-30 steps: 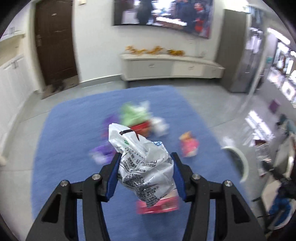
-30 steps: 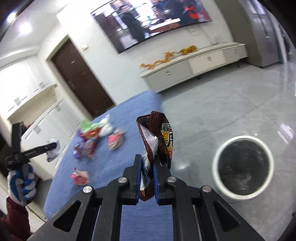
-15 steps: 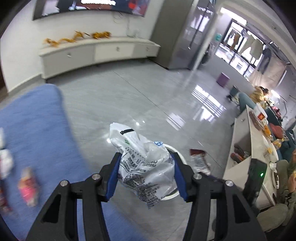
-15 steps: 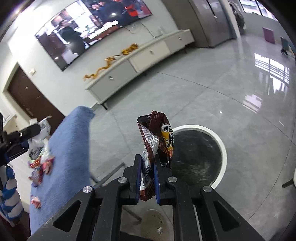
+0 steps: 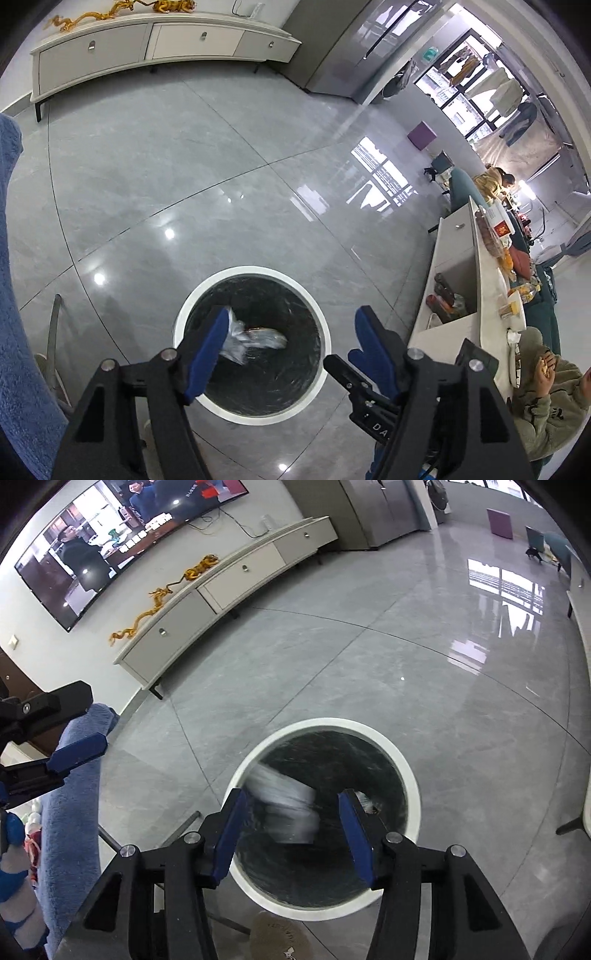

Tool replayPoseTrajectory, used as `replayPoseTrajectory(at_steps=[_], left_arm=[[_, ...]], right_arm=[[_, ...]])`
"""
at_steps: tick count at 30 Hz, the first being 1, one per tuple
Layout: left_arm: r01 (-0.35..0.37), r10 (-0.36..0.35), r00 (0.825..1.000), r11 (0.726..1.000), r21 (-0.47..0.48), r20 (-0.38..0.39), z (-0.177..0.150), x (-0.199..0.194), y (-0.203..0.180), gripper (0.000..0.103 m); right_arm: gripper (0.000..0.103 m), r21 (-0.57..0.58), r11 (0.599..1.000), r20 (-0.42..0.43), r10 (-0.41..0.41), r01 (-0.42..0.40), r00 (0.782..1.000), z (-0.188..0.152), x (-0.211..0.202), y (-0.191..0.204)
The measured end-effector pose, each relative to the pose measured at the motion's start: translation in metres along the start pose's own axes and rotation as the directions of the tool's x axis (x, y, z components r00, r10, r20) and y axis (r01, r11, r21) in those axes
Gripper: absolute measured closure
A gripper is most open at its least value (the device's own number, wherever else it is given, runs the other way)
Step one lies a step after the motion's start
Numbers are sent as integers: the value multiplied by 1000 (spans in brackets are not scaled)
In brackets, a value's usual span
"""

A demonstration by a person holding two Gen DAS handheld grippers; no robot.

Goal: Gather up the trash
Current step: 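Open both tools over the bin to drop the bag and wrapper, then move both open tools back to the trash pile on the rug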

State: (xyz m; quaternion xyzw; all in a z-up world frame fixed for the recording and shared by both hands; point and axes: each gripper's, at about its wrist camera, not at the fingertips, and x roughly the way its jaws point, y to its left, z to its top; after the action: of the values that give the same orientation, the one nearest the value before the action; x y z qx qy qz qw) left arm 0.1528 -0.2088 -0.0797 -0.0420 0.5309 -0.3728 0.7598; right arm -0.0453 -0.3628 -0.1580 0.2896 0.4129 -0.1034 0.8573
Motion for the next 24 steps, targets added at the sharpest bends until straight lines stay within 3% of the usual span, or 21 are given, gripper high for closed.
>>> replayPoseTrajectory(at_steps=[5, 8, 13, 20, 24], left_arm=[[-45, 42, 993, 999, 29, 112, -8, -35, -5, 34], [-92, 82, 975, 995, 38, 205, -18, -71, -5, 34], [-165, 147, 954, 985, 47, 262, -46, -124, 4, 34], [-263, 246, 901, 965, 0, 359, -99, -218, 43, 34], [-317, 315, 847, 946, -69, 428, -139, -280, 81, 34]], right_arm=[[52, 2, 1000, 19, 4, -4, 1000, -2, -15, 3], [52, 9, 999, 61, 36, -37, 997, -4, -38, 10], [52, -36, 995, 124, 98, -94, 987, -7, -79, 38], [52, -160, 971, 190, 206, -177, 960, -11, -128, 97], [52, -244, 945, 197, 270, -220, 942, -18, -151, 136]])
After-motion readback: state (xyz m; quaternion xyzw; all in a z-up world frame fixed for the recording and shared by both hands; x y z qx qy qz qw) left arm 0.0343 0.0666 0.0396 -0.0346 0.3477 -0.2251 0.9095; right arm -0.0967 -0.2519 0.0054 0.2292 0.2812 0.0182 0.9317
